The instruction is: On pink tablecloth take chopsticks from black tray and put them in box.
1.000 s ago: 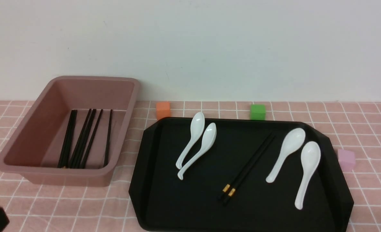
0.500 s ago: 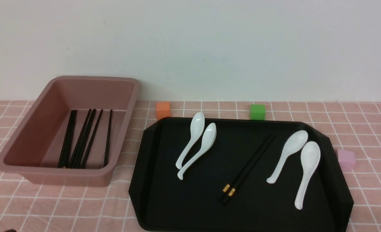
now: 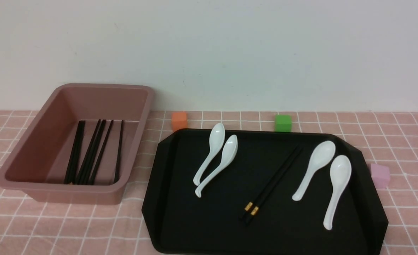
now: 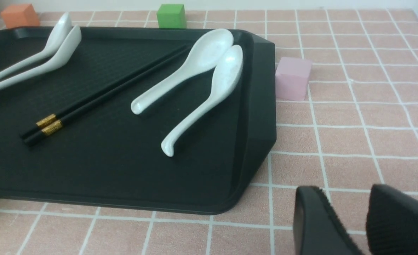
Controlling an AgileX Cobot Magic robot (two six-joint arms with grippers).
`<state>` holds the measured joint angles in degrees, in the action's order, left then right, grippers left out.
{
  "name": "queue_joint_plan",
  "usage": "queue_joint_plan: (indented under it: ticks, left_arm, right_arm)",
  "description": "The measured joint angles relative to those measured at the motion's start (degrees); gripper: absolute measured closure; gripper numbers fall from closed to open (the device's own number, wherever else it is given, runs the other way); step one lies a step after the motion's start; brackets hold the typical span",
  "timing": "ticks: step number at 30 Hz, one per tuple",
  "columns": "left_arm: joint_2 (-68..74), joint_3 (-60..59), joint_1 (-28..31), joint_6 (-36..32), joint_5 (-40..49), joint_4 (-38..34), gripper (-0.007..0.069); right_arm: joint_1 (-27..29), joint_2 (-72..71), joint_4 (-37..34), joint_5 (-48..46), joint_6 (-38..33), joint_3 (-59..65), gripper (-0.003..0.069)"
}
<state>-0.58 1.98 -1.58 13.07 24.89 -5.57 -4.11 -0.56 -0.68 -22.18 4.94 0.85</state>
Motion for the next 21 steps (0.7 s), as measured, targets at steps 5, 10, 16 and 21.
queue_joint_plan:
  ticks: [5,10,16,21]
  left_arm:
    - [0.0,-3.5,0.0,1.5,-1.9,0.1,0.0638]
    - [0.0,-3.6,0.0,1.6,-2.3,0.1,0.0638]
    - [0.0,-3.6,0.0,1.6,-2.4,0.1,0.0638]
    - [0.0,-3.6,0.0,1.6,-2.5,0.1,0.0637]
  right_arm:
    - [0.0,0.0,0.0,0.0,0.0,0.0,0.0419]
    - [0.0,0.0,0.0,0.0,0.0,0.0,0.0419]
    - [0.0,0.0,0.0,0.0,0.0,0.0,0.0419]
    - [0.0,0.0,0.0,0.0,0.0,0.0,0.0419]
